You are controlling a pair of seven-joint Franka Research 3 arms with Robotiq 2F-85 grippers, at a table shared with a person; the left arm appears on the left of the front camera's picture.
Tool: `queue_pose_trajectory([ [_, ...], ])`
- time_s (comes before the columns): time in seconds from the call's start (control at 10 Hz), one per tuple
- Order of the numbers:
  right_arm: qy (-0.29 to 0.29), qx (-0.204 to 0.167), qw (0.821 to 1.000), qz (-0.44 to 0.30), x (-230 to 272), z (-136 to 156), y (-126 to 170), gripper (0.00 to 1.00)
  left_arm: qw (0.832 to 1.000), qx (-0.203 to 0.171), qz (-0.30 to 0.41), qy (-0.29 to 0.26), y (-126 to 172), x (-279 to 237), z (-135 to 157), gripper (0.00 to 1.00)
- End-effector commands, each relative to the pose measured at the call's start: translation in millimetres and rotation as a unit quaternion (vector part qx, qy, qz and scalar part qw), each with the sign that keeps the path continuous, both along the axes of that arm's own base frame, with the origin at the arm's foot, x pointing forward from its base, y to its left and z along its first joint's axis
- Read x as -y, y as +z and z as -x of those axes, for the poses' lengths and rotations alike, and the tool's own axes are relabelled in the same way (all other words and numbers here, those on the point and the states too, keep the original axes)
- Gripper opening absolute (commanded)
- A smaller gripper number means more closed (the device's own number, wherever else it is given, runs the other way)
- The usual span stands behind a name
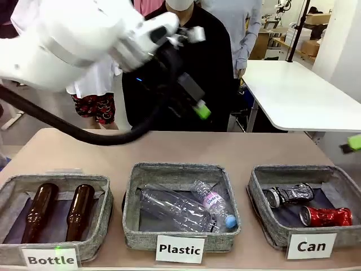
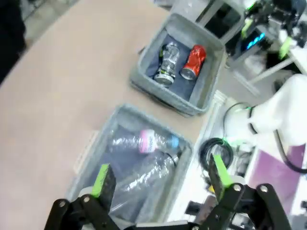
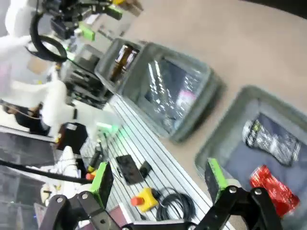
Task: Sort the can waste into the basket.
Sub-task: Pick up the can waste from the table and place it in the right Fabric basket.
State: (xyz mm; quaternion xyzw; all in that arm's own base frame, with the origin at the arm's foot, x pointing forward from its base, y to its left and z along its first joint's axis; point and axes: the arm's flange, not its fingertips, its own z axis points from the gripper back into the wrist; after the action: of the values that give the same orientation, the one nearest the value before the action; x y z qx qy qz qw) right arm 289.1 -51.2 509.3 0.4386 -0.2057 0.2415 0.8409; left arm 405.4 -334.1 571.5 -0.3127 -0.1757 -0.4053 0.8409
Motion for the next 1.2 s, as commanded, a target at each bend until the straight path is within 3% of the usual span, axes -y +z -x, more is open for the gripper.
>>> queue_pose_trajectory([
  [0.0, -0.004, -0.004, 0.999, -0.039, -33.4, -30.5, -3.7, 1.0, 0.987, -0.115, 0.055, 0.098, -0.7, -69.6, -13.0, 1.0],
  [0.2, -0.04, -0.049, 0.995, -0.083, -75.5, -59.0, -8.6, 1.0, 0.967, -0.203, 0.106, 0.113, -9.7, -162.0, -22.9, 1.0],
  [0.4, -0.091, -0.1, 0.982, -0.131, -91.0, -81.9, -8.7, 1.0, 0.93, -0.279, 0.187, 0.152, -36.1, -264.7, -30.3, 1.0],
  [0.6, -0.09, -0.132, 0.972, -0.173, -67.7, -95.0, -6.7, 1.0, 0.888, -0.306, 0.288, 0.185, -69.8, -348.1, -31.1, 1.0],
  [0.9, -0.149, -0.125, 0.965, -0.178, -28.6, -98.8, -7.0, 1.0, 0.823, -0.318, 0.418, 0.216, -126.8, -430.1, -19.1, 1.0],
  [1.0, -0.161, -0.129, 0.962, -0.182, -25.9, -103.0, -8.4, 1.0, 0.815, -0.32, 0.431, 0.218, -131.0, -439.2, -18.2, 1.0],
  [1.1, -0.137, -0.118, 0.969, -0.168, -31.2, -96.9, -11.0, 1.0, 0.838, -0.326, 0.374, 0.228, -117.8, -434.7, -16.1, 1.0],
])
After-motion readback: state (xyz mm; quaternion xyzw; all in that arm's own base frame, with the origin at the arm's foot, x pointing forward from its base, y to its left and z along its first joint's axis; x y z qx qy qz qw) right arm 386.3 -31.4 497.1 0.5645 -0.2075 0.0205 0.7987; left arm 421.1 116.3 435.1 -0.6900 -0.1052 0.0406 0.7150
